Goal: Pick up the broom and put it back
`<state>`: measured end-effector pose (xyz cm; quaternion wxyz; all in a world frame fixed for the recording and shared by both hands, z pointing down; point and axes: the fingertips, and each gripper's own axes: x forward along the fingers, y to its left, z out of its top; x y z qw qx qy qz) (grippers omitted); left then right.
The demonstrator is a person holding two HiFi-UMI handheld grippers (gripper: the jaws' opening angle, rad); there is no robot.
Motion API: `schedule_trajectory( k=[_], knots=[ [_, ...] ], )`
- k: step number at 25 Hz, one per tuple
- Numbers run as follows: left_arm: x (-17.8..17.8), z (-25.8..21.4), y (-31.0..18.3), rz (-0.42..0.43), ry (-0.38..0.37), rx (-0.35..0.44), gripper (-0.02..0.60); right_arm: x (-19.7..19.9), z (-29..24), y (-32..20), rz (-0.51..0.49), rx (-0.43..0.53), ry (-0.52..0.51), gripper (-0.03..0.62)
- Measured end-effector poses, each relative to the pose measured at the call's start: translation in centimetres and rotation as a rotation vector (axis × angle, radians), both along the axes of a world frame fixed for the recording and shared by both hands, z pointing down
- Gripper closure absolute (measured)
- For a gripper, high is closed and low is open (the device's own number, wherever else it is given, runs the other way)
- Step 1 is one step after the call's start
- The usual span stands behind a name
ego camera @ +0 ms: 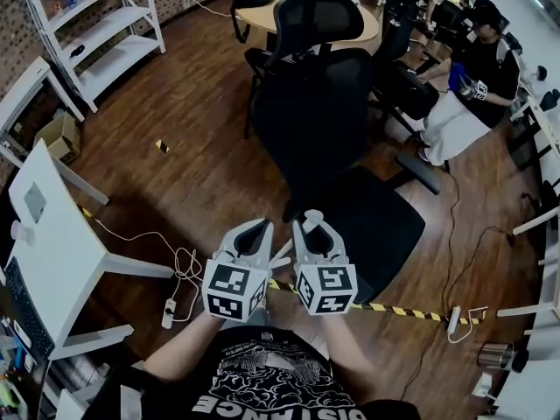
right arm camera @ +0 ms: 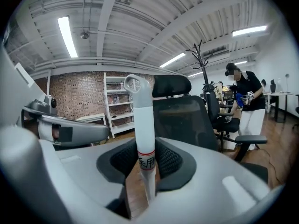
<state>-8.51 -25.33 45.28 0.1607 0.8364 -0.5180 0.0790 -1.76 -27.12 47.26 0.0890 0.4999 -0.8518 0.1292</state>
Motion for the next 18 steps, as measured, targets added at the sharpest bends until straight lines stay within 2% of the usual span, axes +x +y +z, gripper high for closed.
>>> schedule_trajectory(
  k=[10, 18],
  knots=[
    [0.8, 1.8, -3.2, 0.059, -0.004, -0.047, 0.577, 0.8, 4.8, -3.0, 0.06, -0.075, 0.034, 0.497],
    [1.4, 2.1, -5.5, 0.106, -0.01, -0.054, 0.576, 1.9, 7.9, -5.6, 0.111, -0.117, 0.065, 0.497]
  ],
)
